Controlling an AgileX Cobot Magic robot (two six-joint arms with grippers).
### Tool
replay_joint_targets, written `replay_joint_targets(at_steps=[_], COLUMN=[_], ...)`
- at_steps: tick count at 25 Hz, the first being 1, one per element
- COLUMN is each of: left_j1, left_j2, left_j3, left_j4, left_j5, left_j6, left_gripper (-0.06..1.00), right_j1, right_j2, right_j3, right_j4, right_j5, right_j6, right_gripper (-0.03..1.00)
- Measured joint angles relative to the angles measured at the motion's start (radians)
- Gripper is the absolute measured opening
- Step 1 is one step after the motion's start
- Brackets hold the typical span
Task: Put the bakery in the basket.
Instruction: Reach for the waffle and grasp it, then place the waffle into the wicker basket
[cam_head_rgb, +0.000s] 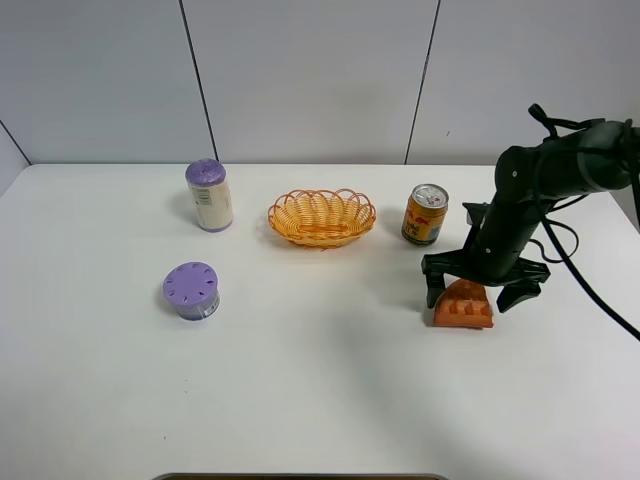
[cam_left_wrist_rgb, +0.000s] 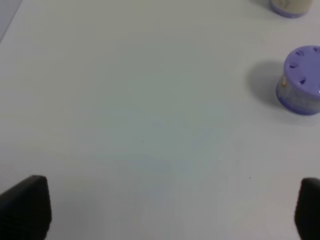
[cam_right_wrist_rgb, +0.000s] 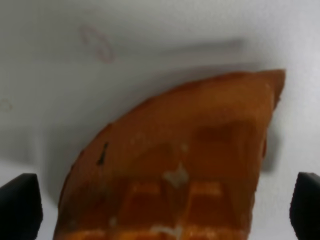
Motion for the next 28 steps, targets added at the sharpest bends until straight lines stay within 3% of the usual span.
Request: replay_joint_targets(at_steps=[9, 21, 28], left_j1=[0.0, 0.0, 0.0], left_j2=[0.0, 0.0, 0.0], left_j3=[0.0, 0.0, 0.0], left_j4=[0.0, 0.0, 0.0], left_j5=[0.0, 0.0, 0.0], left_j6=[0.0, 0.0, 0.0], left_gripper=[0.99, 0.99, 0.99], right_j1=[0.0, 0.0, 0.0], right_j2=[0.041, 0.042, 0.042], right_j3=[-0.001, -0.001, -0.001], right_j4=[0.013, 0.018, 0.019], right_j5=[-0.032, -0.036, -0.043], right_j6=[-0.021, -0.048, -0.049], right_gripper=[0.98, 0.71, 0.7])
